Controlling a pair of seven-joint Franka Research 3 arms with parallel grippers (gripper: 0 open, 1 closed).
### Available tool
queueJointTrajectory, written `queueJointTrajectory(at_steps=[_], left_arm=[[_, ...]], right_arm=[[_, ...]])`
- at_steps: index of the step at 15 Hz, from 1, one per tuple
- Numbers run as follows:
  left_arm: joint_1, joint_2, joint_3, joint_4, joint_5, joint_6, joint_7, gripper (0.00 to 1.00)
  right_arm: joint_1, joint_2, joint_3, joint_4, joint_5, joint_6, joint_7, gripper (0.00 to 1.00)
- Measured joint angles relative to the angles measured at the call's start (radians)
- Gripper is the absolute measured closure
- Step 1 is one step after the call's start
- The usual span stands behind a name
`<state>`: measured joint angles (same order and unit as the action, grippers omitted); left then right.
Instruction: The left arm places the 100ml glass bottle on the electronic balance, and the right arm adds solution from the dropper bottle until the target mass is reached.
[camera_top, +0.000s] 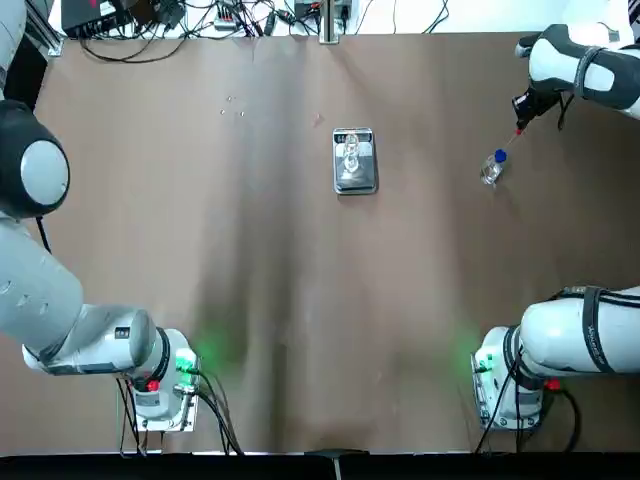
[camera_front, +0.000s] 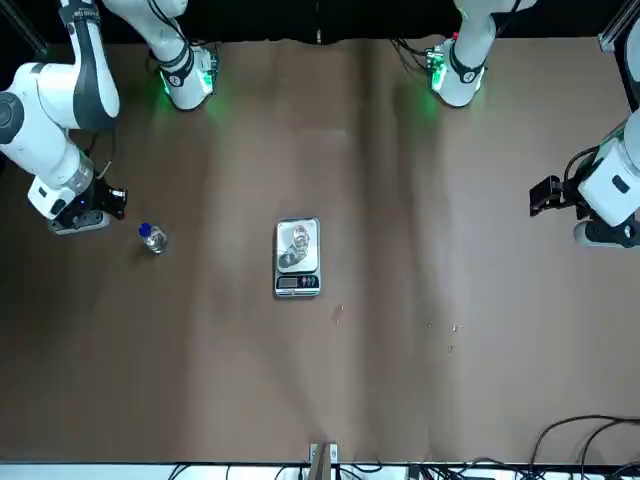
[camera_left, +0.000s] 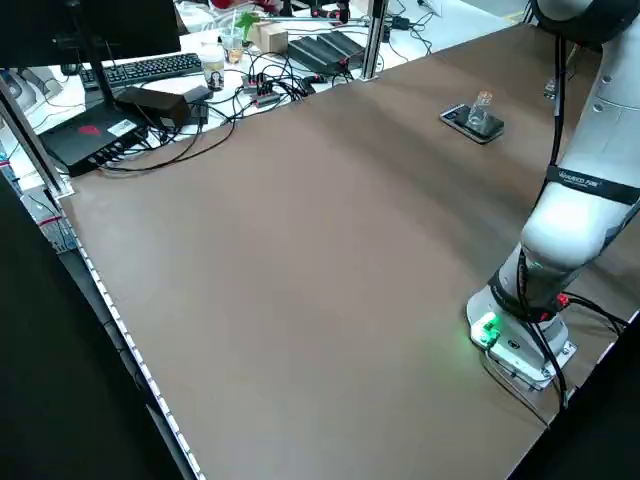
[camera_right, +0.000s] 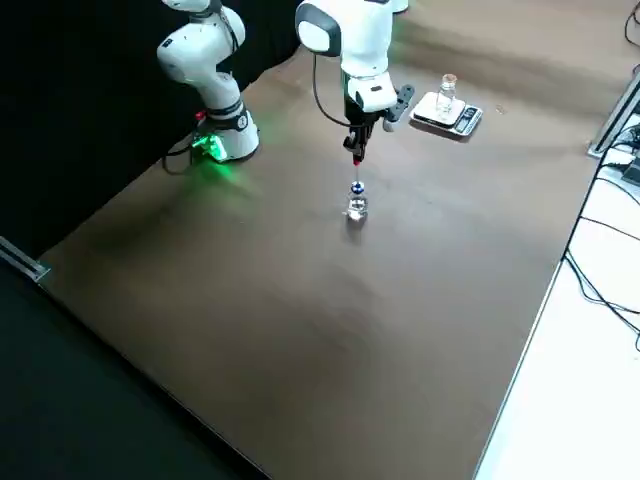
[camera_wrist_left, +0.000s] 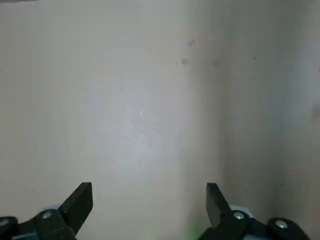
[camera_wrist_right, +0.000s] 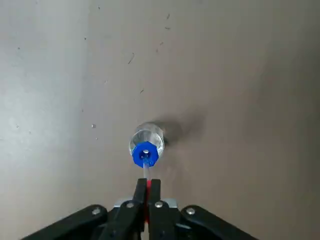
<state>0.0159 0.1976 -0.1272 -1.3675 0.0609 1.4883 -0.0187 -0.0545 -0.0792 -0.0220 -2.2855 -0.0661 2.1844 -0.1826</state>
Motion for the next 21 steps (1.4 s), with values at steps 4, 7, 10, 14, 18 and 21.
queueJointTrajectory(at_steps=[4,7,10,14,18,21], left_arm=[[0.0,0.0,0.001,0.0,0.0,0.0,0.0,0.0],[0.0,0.0,0.001,0.0,0.0,0.0,0.0,0.0],[0.0,0.0,0.001,0.0,0.0,0.0,0.0,0.0],[0.0,0.0,0.001,0.0,0.0,0.0,0.0,0.0],[0.0,0.0,0.001,0.0,0.0,0.0,0.0,0.0],[0.0,0.0,0.001,0.0,0.0,0.0,0.0,0.0]], right_arm=[[0.0,0.0,0.001,-0.005,0.0,0.021,-0.001,0.96],[0.0,0.0,0.001,-0.008,0.0,0.027,-0.001,0.96],[0.0,0.002,0.002,-0.014,0.0,0.034,-0.002,0.96],[0.002,0.01,0.004,-0.02,0.0,0.036,-0.004,0.96],[0.003,0.018,0.007,-0.028,0.0,0.051,-0.004,0.96],[0.003,0.036,0.007,-0.031,0.0,0.071,-0.004,0.96]])
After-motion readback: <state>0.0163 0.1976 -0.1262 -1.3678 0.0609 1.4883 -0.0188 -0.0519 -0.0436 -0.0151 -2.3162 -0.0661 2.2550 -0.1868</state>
